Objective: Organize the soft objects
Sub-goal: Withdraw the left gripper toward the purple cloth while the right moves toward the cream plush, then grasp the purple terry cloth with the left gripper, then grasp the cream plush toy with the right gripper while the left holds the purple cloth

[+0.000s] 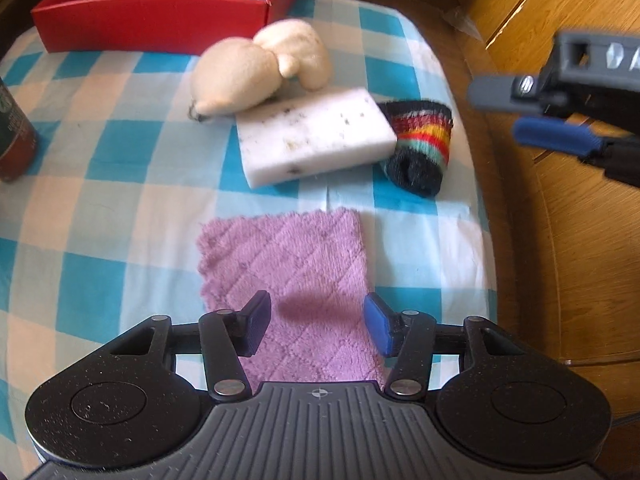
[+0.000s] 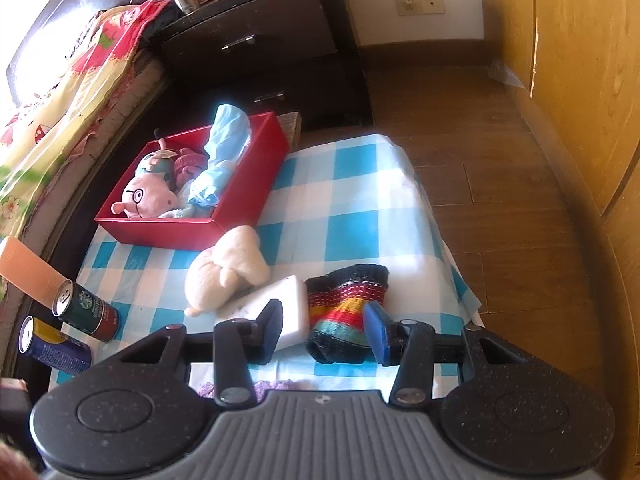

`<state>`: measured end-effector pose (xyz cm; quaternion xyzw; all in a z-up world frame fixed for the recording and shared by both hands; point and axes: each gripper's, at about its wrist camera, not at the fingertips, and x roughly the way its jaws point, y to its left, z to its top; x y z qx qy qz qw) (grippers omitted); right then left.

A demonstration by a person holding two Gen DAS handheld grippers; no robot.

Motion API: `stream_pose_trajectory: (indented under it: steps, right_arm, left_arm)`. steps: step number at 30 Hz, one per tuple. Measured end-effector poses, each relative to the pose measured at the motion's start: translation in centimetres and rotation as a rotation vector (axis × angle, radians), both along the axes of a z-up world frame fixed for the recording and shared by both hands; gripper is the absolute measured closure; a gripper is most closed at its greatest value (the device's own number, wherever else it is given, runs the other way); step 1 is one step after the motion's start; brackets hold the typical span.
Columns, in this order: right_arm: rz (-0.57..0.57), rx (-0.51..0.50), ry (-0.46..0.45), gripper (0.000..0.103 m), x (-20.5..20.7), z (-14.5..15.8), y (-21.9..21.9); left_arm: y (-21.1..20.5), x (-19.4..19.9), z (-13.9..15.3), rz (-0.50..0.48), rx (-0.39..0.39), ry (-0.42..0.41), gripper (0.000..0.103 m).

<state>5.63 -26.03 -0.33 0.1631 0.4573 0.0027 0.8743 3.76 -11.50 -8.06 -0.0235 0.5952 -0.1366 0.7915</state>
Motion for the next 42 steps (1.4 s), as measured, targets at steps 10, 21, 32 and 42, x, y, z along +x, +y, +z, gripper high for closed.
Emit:
stream_pose_trajectory:
  steps: [10,21,32,42]
  right_arm:
    - [0.009,0.017,-0.011,0.077,0.0,0.1,-0.7]
    - [0.011,0.028,0.004,0.072,0.3,-0.2,-0.7]
    - [0.084,-0.008,0.045,0.071,1.2,-1.4,2.0]
    - [0.062,0.126,0.053,0.061,5.8,-2.2,4.5]
  left_arm:
    - [-2.7,-1.3,-1.9,-0.032,0.145,-0.094,0.021]
    - [-2.5,-2.6,-2.1,-0.088,0.203,-0.128,0.027]
    - [4.0,-3.6,-0.9,-0.092,0.158,-0.106,0.093]
    - [9.4,-1.2,0.2,0.018,-0.011,-0.135,0.095]
